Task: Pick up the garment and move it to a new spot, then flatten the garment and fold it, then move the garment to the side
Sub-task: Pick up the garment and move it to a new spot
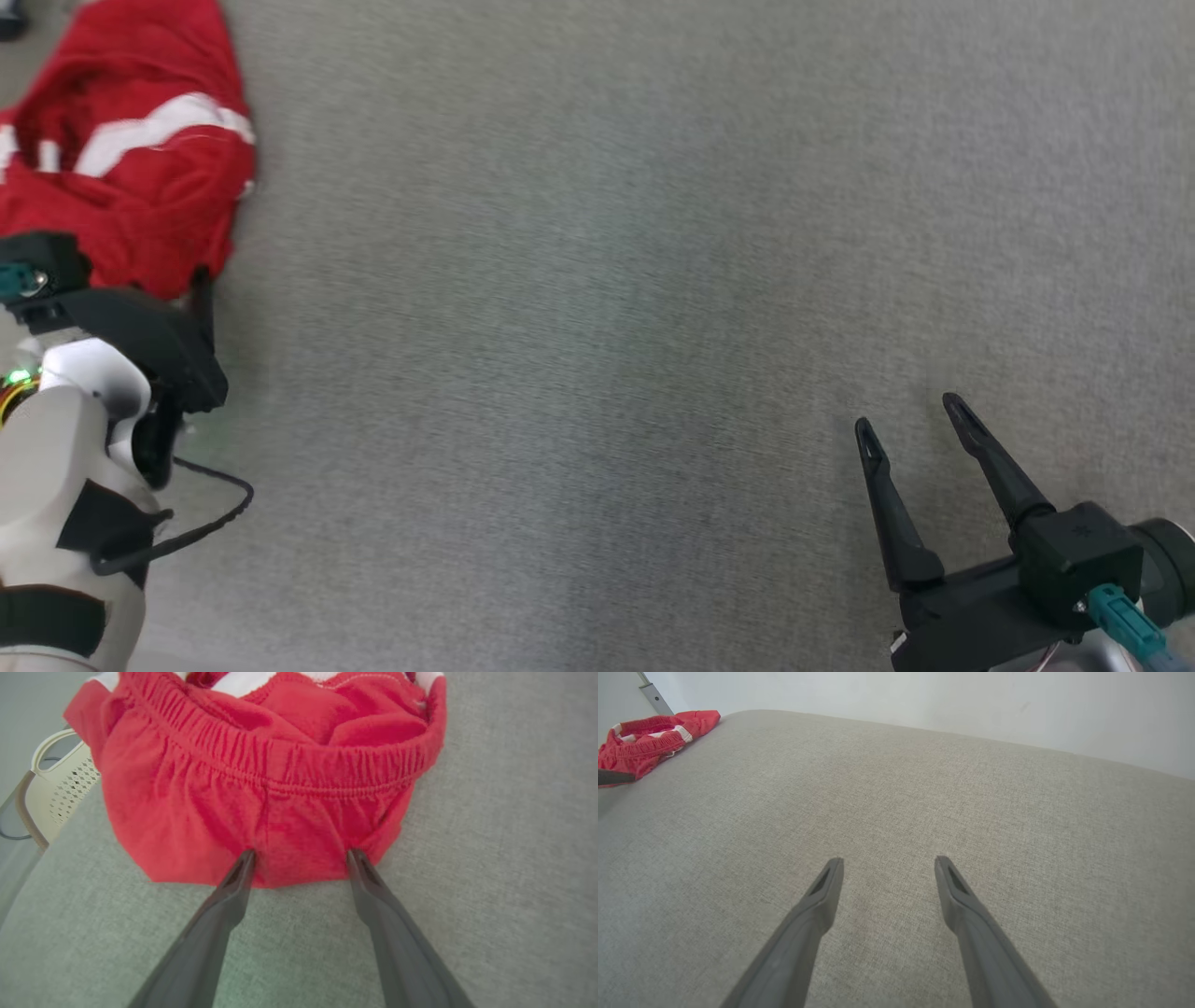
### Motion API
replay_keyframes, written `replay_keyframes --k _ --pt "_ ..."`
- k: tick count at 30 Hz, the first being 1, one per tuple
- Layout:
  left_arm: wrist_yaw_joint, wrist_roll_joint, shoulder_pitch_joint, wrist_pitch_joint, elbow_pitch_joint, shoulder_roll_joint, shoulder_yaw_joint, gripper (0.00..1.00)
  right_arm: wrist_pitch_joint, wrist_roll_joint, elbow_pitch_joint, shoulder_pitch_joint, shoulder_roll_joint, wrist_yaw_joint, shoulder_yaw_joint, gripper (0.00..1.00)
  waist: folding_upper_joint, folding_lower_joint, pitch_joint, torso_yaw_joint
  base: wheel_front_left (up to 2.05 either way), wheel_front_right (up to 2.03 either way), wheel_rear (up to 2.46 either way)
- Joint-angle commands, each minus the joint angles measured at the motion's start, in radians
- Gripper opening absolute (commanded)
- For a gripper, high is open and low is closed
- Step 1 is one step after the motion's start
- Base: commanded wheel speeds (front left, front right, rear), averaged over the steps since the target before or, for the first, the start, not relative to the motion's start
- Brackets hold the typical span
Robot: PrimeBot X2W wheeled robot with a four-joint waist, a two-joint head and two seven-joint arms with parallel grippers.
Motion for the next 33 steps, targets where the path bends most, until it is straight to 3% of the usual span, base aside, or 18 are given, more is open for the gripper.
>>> replay_keyframes --k 1,7,8,9,10,19,23,25,28,33 --pt "0.011 -0.015 -0.023 0.008 0.022 0.004 0.004 1.00 0.002 -0.012 -0.007 0.001 -0.002 -0.002 0.001 1.00 -0.0002 -0.0004 0.055 -0.053 0.00 0.00 0.00" --pt "0.044 -0.014 -0.033 -0.012 0.094 0.006 0.008 1.00 0.000 -0.009 -0.019 0.021 -0.001 -0.002 0.003 1.00 -0.0002 -0.0004 0.052 -0.069 0.00 0.00 0.00" --pt "0.049 -0.011 -0.036 -0.025 0.099 0.007 0.006 0.47 0.000 -0.008 -0.020 0.023 -0.002 -0.002 0.003 1.00 -0.0002 -0.0004 0.052 -0.070 0.00 0.00 0.00" --pt "0.054 -0.005 -0.041 -0.045 0.100 0.010 0.004 0.05 0.001 -0.008 -0.020 0.023 -0.002 -0.002 0.002 1.00 -0.0002 -0.0004 0.053 -0.071 0.00 0.00 0.00" --pt "0.054 -0.003 -0.044 -0.057 0.104 0.012 0.004 0.00 0.001 -0.009 -0.018 0.020 -0.002 -0.002 0.002 1.00 -0.0002 -0.0004 0.052 -0.070 0.00 0.00 0.00" --pt "0.058 0.021 -0.071 -0.141 0.112 0.063 -0.017 0.00 -0.050 0.034 0.076 -0.037 0.019 -0.002 0.042 1.00 -0.0002 -0.0004 -0.038 -0.088 0.00 0.00 0.00" --pt "0.047 0.046 -0.083 -0.133 0.108 0.087 -0.047 0.00 -0.100 0.072 0.169 -0.057 0.033 -0.002 0.060 1.00 -0.0002 -0.0004 -0.137 -0.105 0.00 0.00 0.00" --pt "0.061 0.029 -0.089 -0.148 0.103 0.093 -0.031 0.00 -0.131 0.093 0.219 -0.067 0.039 -0.002 0.065 1.00 -0.0002 -0.0004 -0.190 -0.115 0.00 0.00 0.00" --pt "0.054 -0.024 -0.095 -0.138 0.100 0.066 0.010 0.00 -0.176 0.128 0.288 -0.071 0.042 -0.002 0.062 1.00 -0.0002 -0.0004 -0.284 -0.130 0.00 0.00 0.00" --pt "0.031 -0.014 -0.123 -0.093 0.058 0.072 -0.014 0.00 -0.247 0.207 0.366 -0.078 0.043 -0.002 0.062 1.00 -0.0002 -0.0004 -0.399 -0.174 0.00 0.00 0.00"
